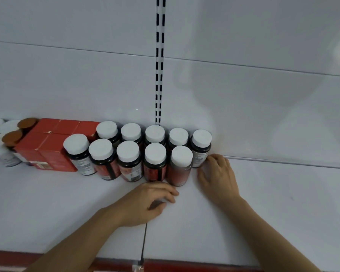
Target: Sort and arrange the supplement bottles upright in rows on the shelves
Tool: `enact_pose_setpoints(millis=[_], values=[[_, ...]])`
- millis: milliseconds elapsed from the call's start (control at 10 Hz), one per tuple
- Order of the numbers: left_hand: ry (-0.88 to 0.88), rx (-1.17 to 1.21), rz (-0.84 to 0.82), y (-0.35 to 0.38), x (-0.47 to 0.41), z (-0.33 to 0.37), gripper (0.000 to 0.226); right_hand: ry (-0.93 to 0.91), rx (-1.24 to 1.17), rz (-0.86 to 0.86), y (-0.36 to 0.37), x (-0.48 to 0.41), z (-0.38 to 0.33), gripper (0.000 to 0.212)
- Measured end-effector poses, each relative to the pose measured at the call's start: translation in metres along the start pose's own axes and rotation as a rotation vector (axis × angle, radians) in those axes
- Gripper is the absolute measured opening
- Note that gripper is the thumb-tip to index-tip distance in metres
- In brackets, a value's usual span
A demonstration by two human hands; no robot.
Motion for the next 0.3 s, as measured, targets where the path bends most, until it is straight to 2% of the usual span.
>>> enact_pose_setpoints(millis=[200, 300], values=[[-0.115, -0.004, -0.056, -0.002, 0.01, 0.01, 0.032, 0.105, 0.041, -0.054, -0.004, 0.001, -0.001, 0.039], [-0.167, -0.123, -0.02, 0.003, 0.022, 0.021, 0.039, 0.074, 0.104, -0.22, -0.015, 0.011, 0.005, 0.048]])
Point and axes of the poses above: each hand's wrist, its own x-axis away from the middle knuckle, its own y-axis out of the palm, z = x × y, the point moved 1 cm from there along -x, towards the middle knuckle, and after that the axes turned 5 degrees about x, right-handed, at the moved point
